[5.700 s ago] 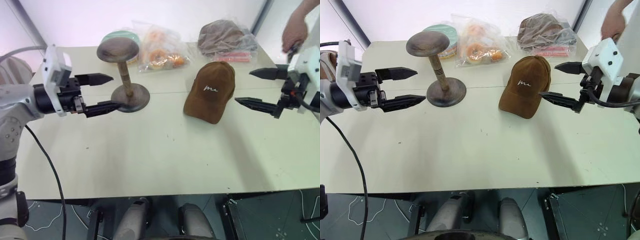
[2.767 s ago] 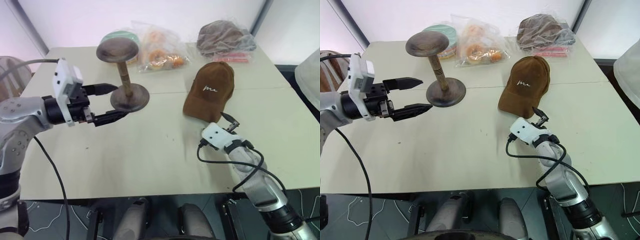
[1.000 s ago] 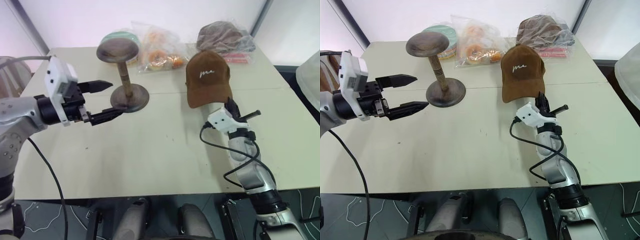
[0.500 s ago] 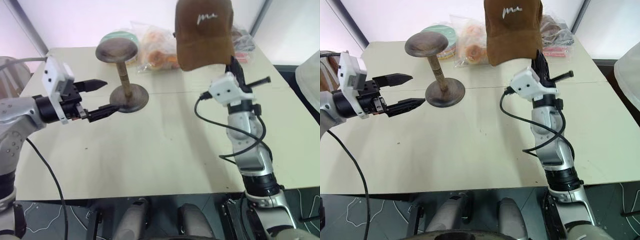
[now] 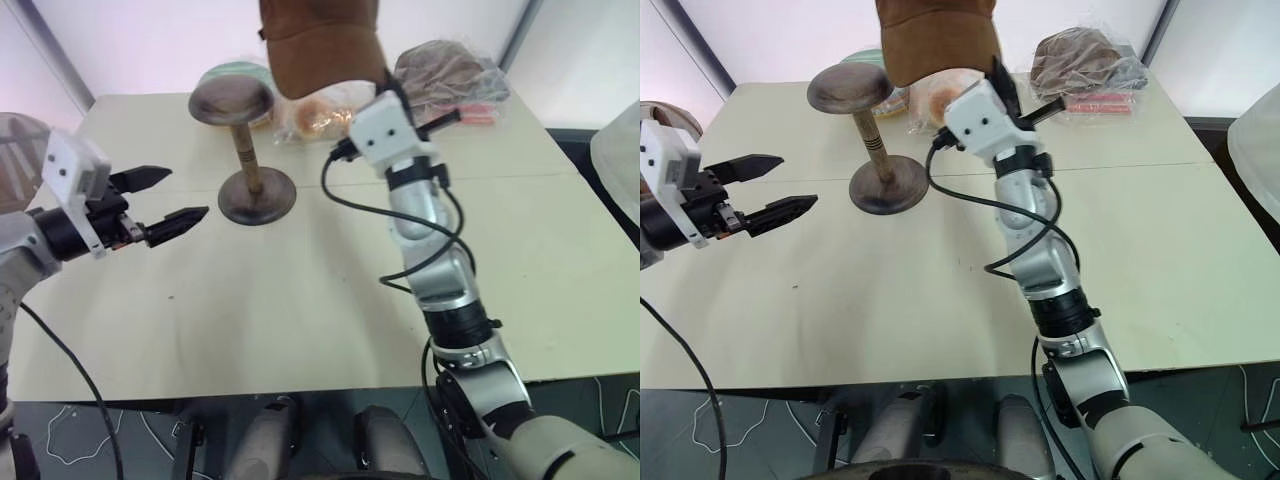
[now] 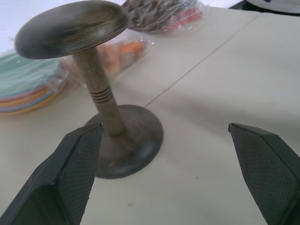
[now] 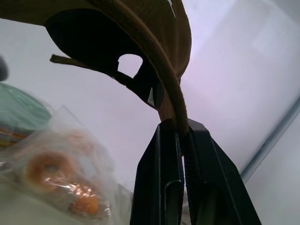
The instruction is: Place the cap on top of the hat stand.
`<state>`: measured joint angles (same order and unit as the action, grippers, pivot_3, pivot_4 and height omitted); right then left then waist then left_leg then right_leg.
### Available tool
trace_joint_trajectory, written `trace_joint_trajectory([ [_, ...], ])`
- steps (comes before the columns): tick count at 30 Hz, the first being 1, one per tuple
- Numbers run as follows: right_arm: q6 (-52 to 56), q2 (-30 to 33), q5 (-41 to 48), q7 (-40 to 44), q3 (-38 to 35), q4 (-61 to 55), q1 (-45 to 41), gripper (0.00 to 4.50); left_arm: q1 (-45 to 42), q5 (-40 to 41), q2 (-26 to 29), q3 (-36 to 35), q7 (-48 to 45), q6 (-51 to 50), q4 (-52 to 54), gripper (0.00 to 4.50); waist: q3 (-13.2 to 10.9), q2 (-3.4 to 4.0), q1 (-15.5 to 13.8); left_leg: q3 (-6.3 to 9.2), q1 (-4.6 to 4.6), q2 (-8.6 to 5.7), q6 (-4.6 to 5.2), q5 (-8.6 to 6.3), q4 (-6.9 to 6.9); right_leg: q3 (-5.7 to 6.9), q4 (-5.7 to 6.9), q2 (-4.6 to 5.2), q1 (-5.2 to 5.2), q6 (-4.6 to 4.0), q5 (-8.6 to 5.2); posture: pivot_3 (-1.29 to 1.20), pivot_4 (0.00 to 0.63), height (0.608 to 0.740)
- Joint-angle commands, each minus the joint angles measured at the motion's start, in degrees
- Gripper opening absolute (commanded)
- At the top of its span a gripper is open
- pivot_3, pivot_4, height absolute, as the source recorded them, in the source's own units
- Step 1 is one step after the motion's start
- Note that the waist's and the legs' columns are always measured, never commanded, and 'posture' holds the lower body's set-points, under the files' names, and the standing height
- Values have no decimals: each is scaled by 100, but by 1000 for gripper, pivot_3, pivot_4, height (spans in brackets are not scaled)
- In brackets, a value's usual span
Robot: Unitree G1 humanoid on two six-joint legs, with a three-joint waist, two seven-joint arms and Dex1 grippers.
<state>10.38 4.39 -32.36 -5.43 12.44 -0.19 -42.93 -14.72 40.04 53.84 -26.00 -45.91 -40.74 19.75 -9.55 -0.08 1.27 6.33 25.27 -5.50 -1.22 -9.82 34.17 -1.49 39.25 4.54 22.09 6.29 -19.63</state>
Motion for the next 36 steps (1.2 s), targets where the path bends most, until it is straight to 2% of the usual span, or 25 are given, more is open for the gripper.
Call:
trace_joint_trajectory([
  [1, -342, -173, -16, -180, 184, 36, -278, 21, 45, -41, 39, -300, 140, 88, 102, 4500, 0, 0, 0, 0, 0, 0, -3, 2, -4, 0, 2, 0, 3, -1, 0, 0, 150, 740],
  [5, -522, -359, 6, -260, 325, 352, -481, 21, 106, 3, 34, -344, 174, 73, 106, 4500, 0, 0, 5, 1, 2, 2, -8, 5, -7, 0, 7, -3, 10, -4, 1, 0, 150, 740],
  [14, -794, -573, 27, -259, 575, 546, -369, 21, 277, -41, -27, -349, 326, 112, 219, 4500, 1, -2, 10, 3, 2, 4, -11, 7, -10, 0, 8, -5, 13, -6, 2, 0, 150, 740],
  [24, -1074, -658, -72, -439, 861, 841, 105, 21, 442, -19, 51, -515, 450, -18, 393, 4500, 2, -3, 11, 3, 2, 5, -12, 8, -12, 0, 9, -8, 14, -7, 2, 0, 150, 740],
  [36, -1254, -987, -484, -1375, 1250, 1766, 259, 21, 633, 96, 304, -830, 374, -347, 526, 4500, 5, -8, 126, 7, 1, 8, -17, 10, -19, 1, 9, -12, 16, -12, 0, 0, 150, 740],
])
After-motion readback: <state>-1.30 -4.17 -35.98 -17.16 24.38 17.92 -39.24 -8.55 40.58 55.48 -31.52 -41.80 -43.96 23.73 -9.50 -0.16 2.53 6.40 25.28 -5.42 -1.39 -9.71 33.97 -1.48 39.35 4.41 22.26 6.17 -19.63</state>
